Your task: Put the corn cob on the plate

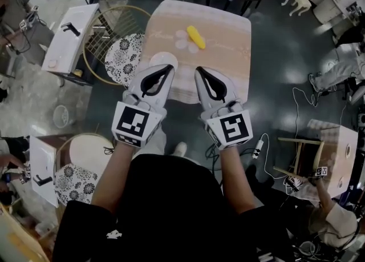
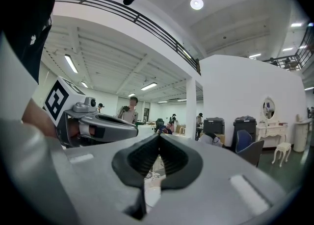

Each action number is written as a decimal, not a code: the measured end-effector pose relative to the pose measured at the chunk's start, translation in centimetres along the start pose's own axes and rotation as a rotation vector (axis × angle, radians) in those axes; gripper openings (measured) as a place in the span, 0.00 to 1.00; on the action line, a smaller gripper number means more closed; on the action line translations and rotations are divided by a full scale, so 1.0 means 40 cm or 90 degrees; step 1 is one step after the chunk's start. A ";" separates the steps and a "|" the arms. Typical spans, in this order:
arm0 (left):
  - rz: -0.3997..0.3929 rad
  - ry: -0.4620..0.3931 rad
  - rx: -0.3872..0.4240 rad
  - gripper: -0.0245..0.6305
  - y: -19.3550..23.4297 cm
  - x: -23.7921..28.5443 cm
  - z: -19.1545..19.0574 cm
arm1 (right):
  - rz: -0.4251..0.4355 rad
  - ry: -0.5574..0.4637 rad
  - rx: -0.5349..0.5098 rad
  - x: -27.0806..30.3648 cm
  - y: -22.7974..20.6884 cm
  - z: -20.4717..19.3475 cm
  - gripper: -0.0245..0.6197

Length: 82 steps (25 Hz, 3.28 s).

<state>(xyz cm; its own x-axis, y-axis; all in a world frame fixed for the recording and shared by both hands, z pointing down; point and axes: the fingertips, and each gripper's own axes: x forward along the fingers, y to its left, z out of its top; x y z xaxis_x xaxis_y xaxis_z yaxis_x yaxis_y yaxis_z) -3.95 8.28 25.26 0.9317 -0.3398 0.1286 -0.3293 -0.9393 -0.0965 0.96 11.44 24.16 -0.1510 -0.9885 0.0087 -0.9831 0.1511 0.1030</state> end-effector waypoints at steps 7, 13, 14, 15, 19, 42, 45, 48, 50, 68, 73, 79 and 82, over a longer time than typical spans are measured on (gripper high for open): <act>-0.018 0.005 0.001 0.05 0.054 0.047 -0.007 | -0.016 0.006 0.002 0.063 -0.035 -0.008 0.04; -0.027 0.003 0.005 0.05 0.127 0.077 -0.003 | -0.026 0.010 0.004 0.138 -0.052 -0.009 0.04; -0.028 0.002 0.005 0.05 0.139 0.080 -0.003 | -0.026 0.011 0.003 0.150 -0.053 -0.010 0.04; -0.030 0.001 0.006 0.05 0.150 0.084 -0.004 | -0.028 0.012 0.002 0.161 -0.054 -0.010 0.04; -0.039 -0.001 0.005 0.05 0.197 0.103 -0.010 | -0.039 0.013 -0.001 0.210 -0.062 -0.007 0.04; -0.102 -0.004 -0.019 0.05 0.319 0.156 -0.069 | -0.105 0.050 -0.029 0.328 -0.078 -0.034 0.04; -0.100 -0.001 -0.024 0.05 0.331 0.168 -0.075 | -0.102 0.052 -0.028 0.343 -0.087 -0.037 0.04; -0.093 0.008 -0.030 0.05 0.342 0.188 -0.087 | -0.097 0.058 -0.022 0.358 -0.106 -0.050 0.04; -0.087 0.016 -0.030 0.05 0.345 0.206 -0.090 | -0.097 0.064 -0.012 0.365 -0.132 -0.065 0.04; -0.009 0.067 -0.048 0.04 0.424 0.365 -0.123 | -0.042 0.126 0.028 0.481 -0.356 -0.207 0.04; 0.013 0.088 -0.053 0.05 0.447 0.410 -0.139 | -0.019 0.157 0.004 0.511 -0.395 -0.263 0.04; 0.027 0.124 -0.064 0.05 0.461 0.467 -0.183 | 0.000 0.186 0.021 0.549 -0.453 -0.340 0.04; 0.032 0.145 -0.075 0.05 0.458 0.484 -0.213 | 0.006 0.203 0.031 0.560 -0.480 -0.382 0.04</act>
<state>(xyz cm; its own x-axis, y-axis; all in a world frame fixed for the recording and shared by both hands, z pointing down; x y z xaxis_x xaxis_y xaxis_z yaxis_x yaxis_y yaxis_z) 6.74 -15.92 34.40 0.8593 -0.3754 0.3473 -0.4020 -0.9156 0.0048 18.04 -13.72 37.56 -0.1278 -0.9385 0.3208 -0.9868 0.1527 0.0536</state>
